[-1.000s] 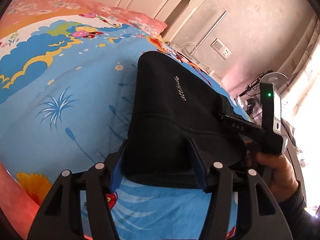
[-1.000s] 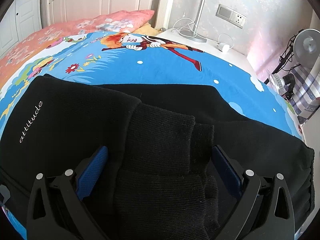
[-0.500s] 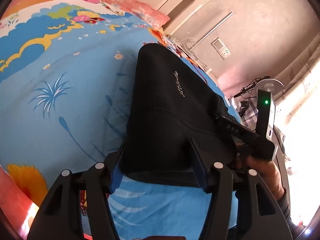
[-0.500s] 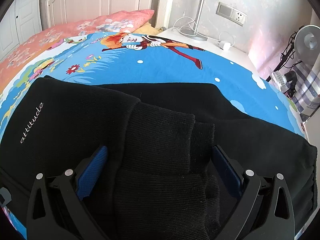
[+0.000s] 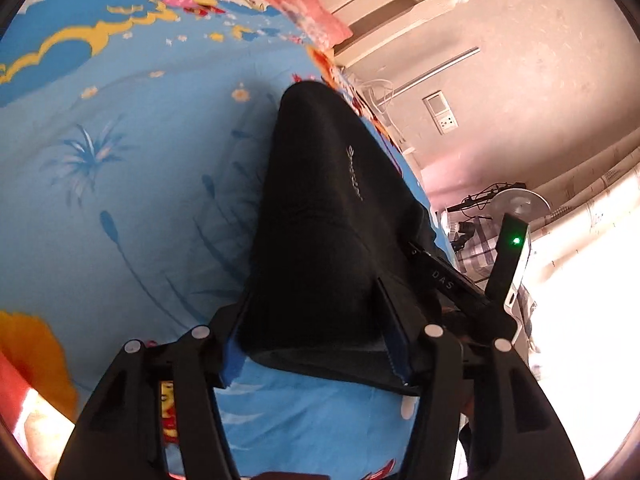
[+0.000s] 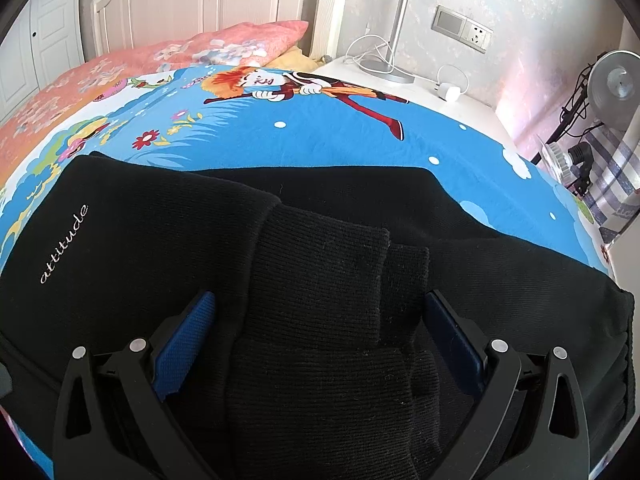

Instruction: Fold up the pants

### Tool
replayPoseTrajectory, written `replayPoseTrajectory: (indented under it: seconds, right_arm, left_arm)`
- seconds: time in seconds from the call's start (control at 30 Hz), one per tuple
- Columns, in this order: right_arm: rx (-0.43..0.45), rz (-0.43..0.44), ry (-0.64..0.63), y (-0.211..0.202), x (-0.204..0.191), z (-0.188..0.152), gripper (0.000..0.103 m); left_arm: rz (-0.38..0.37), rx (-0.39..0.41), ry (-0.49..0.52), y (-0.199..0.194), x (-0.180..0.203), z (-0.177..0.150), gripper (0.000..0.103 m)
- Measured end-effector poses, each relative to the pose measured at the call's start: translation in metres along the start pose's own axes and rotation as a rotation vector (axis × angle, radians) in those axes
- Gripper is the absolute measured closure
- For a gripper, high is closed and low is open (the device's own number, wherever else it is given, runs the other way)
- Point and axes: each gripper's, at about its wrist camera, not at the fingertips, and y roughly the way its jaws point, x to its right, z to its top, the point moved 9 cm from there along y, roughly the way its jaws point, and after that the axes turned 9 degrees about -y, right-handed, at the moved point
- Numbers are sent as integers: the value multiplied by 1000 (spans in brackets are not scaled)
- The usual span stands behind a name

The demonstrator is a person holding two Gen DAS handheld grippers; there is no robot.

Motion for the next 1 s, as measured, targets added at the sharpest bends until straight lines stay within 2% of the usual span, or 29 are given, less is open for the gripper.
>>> replayPoseTrajectory:
  seconds: [0.07,0.17,0.3,0.37,0.43,0.47,0.5,0.57,0.67,0.73,0.8,0.9,0.93,0.97,1.0]
  right_arm:
    - [0,3,2,0,-1,0,5]
    - [-1,4,2,0,1,0,5]
    - [-51,-17,-31,-12,-2,9,5]
    - [-5,64,-52,-34,-19,33,5]
    - [-7,167,-89,-48,-43,55,5]
    - [-27,230,-101,-51,-55,62,5]
    - [-76,347,-121,-53,-77,70,5]
    - [-148,454,-143,-54,-105,80,5]
    - [-248,513,-221,-53,-148,94,5]
    - [-317,536,-278,-47,-170,91,5]
    - [-372,508,-330,-36,-185,87,5]
    - [-386,499,-391,-29,-187,85,5]
    - [-376,509,-395,-31,-184,87,12]
    - [-370,514,-401,-34,-178,89,32]
    - [-360,520,-403,-40,-165,92,38]
  left_arm:
    - [10,-3,7,4,2,0,46]
    - [23,1,23,2,2,0,65]
    - [37,24,86,-8,13,-2,71]
    - [53,34,102,-10,16,-3,72]
    - [86,57,139,-12,23,-4,73]
    - [98,67,155,-13,27,-4,74]
    - [109,76,170,-15,32,-5,74]
    - [145,94,210,-19,41,-7,74]
    - [212,126,275,-20,55,-9,75]
    - [255,145,321,-20,64,-11,75]
    - [292,163,372,-22,77,-14,75]
    - [351,201,497,-27,107,-19,76]
    - [363,210,532,-28,116,-21,76]
    - [381,224,585,-29,129,-22,76]
    - [390,231,616,-30,137,-24,77]
